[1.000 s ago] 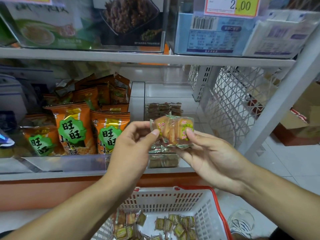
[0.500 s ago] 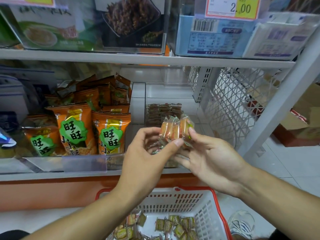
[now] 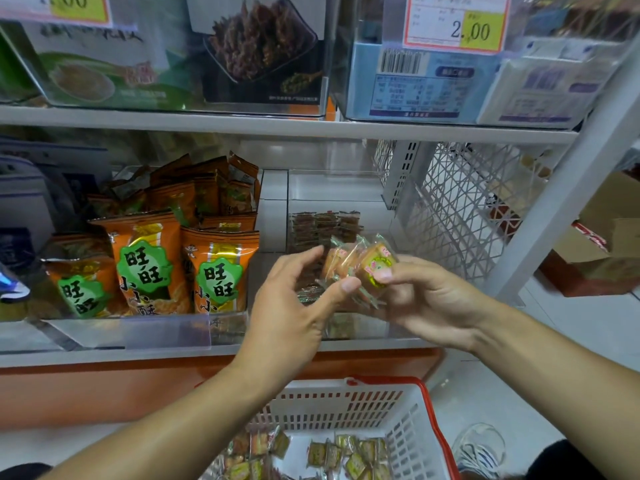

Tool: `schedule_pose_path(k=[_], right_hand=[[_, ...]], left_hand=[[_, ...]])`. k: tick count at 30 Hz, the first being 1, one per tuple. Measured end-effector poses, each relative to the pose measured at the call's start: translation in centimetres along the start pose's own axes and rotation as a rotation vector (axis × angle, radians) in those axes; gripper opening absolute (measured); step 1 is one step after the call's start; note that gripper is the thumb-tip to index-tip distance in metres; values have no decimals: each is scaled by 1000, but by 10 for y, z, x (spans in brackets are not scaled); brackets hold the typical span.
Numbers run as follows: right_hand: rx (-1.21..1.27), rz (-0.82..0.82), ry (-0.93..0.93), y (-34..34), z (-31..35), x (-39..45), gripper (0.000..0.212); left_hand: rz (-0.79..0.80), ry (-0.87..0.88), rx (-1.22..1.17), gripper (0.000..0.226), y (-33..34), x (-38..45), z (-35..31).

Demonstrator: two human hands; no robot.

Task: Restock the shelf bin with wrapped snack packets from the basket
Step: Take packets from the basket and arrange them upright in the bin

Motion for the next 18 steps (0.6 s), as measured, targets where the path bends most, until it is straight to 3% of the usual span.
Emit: schedule_pose_path(k=[3, 5, 7, 9, 11, 15, 18], right_hand=[[-161, -278, -125, -19, 16, 15, 54], [-506, -576, -173, -33, 26, 23, 61], [-824, -752, -146, -45, 29, 33, 52], [-953, -806, -50, -57, 26, 48, 43], [-967, -789, 51, -69, 22, 65, 52], [-1006, -737, -14, -84, 27, 91, 30], [-991, -687, 109, -89, 30, 100, 40]], left_hand=[[59, 71, 250, 82, 7, -2, 3], [122, 114, 398, 89, 16, -5, 8], [161, 103, 492, 96, 22, -4, 14], [172, 61, 509, 101, 24, -1, 19], [172, 43, 513, 102, 26, 4, 23], [174, 39, 540, 102, 28, 10, 27], [163, 61, 565, 105, 28, 12, 29]])
Point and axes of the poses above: each hand's wrist, its own x-axis towards the middle knuckle, its own y-axis out of the palm, z = x × y, the point moved 3 cm from there along x, towards the middle knuckle, and after that the axes turned 8 degrees about y, right-handed, at the moved point
